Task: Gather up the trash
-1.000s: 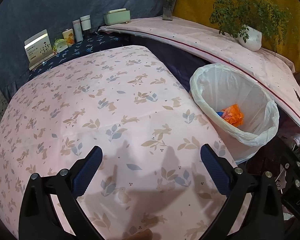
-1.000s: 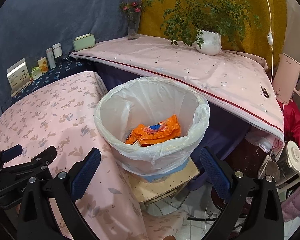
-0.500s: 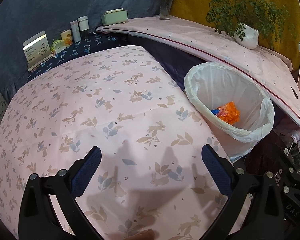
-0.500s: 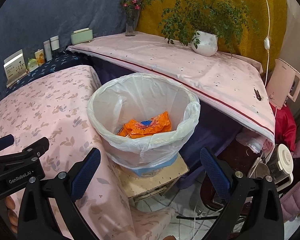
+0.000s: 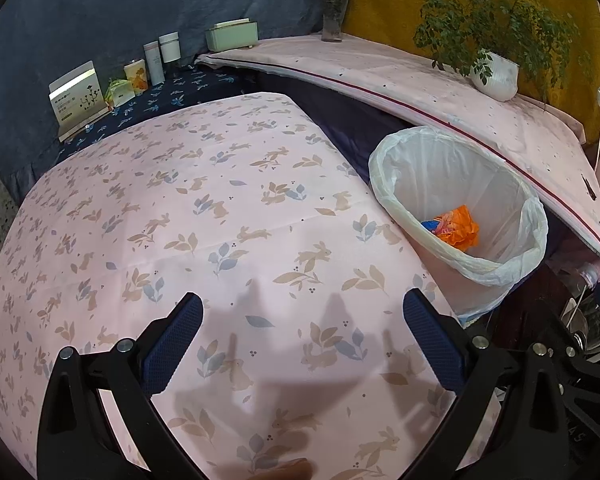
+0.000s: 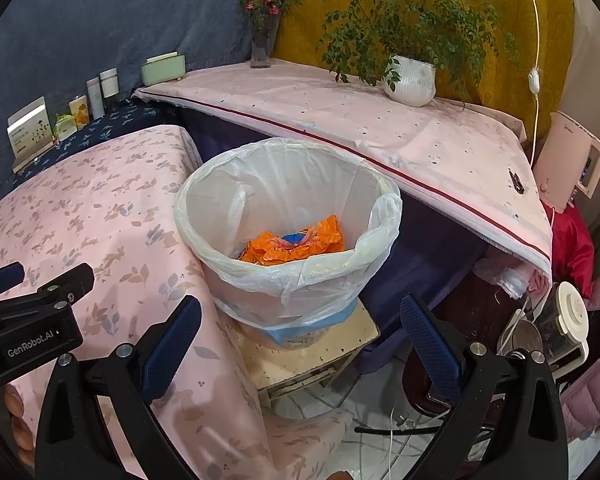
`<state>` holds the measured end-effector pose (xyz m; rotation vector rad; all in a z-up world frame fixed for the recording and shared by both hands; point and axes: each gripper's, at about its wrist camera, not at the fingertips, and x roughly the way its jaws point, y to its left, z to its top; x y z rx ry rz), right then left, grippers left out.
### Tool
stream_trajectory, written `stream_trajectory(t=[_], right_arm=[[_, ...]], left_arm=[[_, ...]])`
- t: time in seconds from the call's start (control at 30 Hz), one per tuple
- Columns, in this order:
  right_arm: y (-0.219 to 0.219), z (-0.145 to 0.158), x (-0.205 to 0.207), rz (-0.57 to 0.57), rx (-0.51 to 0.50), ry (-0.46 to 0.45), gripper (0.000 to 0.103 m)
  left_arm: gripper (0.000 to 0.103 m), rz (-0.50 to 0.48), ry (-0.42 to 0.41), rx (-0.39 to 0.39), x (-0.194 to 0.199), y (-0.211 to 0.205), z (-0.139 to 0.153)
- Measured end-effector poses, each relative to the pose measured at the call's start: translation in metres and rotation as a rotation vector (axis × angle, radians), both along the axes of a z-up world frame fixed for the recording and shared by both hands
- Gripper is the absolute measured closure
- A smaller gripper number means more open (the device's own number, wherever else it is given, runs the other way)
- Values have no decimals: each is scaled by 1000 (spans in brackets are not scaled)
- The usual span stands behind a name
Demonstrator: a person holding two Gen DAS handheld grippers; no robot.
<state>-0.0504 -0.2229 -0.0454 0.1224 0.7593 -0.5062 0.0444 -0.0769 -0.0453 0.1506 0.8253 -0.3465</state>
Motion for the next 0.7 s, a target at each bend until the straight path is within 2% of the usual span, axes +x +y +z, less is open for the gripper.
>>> stream_trajectory(t=[0.7], right_arm=[[1, 0, 0, 5, -1, 4, 7]], left_arm=[[7, 11, -5, -8, -2, 3, 3]])
